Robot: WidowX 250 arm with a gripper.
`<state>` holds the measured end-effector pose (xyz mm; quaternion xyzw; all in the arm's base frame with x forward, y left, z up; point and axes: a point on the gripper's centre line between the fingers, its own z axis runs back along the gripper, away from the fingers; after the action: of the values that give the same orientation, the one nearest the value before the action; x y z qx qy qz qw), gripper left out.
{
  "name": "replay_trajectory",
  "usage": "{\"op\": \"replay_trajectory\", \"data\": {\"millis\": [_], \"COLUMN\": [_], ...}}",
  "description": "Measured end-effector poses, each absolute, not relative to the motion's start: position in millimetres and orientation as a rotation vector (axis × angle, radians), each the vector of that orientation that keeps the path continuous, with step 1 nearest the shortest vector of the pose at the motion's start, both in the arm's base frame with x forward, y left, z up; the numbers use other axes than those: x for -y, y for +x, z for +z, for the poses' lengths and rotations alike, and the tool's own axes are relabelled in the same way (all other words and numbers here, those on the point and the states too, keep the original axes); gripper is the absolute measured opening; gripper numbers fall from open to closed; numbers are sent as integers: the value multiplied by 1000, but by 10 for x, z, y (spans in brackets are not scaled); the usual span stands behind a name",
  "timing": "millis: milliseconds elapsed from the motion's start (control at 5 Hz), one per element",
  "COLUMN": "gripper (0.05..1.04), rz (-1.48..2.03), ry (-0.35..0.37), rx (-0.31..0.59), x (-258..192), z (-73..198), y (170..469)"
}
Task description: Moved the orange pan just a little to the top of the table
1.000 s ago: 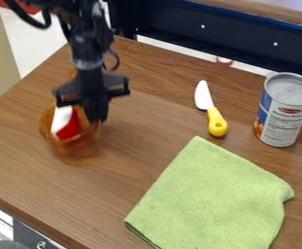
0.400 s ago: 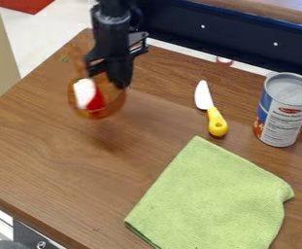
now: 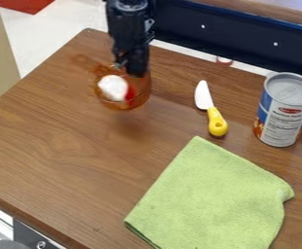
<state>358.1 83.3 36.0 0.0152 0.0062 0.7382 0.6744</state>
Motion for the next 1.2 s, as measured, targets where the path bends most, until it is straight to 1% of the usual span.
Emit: {"op": "replay_trajectory", "data": {"millis": [200, 400, 600, 800, 1000, 1200], "gripper": [61, 61, 61, 87, 240, 494], "rz": [1735, 1787, 1797, 1793, 1773, 1752], "ry": [24, 25, 28, 50, 57, 58], "rx": [38, 43, 61, 65, 73, 67], "x": [-796, -795, -818, -831, -844, -841], "z": [285, 192, 139, 52, 95, 105], "y": [3698, 3876, 3997, 4062, 4093, 4098]}}
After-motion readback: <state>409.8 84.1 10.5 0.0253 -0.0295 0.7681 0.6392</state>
